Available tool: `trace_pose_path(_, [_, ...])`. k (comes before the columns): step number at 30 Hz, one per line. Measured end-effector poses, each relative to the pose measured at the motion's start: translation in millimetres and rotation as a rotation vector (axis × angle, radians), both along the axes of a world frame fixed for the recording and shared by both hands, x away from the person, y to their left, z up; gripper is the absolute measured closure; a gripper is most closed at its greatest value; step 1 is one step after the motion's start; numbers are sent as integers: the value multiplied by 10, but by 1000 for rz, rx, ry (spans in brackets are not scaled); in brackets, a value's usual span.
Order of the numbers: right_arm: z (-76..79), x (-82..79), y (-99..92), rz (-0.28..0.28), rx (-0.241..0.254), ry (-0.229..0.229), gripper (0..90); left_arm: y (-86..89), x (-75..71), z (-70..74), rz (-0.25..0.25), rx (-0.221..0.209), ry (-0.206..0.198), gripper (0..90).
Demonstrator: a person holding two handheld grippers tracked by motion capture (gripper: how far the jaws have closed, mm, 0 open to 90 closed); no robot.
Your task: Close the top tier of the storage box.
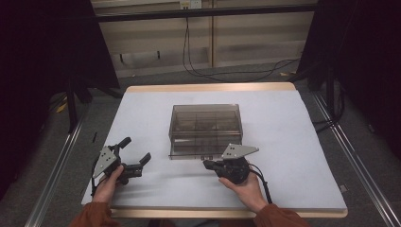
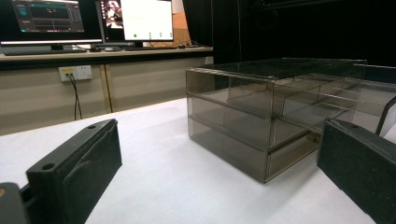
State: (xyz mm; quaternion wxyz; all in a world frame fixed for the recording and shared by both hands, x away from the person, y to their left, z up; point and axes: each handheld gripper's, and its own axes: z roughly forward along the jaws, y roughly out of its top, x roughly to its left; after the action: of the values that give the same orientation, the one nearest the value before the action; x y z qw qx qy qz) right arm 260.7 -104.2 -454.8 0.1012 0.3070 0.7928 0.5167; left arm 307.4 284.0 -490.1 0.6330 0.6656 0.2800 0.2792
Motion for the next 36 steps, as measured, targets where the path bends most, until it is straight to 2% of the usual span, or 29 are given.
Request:
trace_pose_path(11, [32,50,-5,-13,20,-17,900,0,1,0,0,0,0,0])
trace_pose_path(36, [33,60,-5,-15,16,-29,900,0,1,0,0,0,0,0])
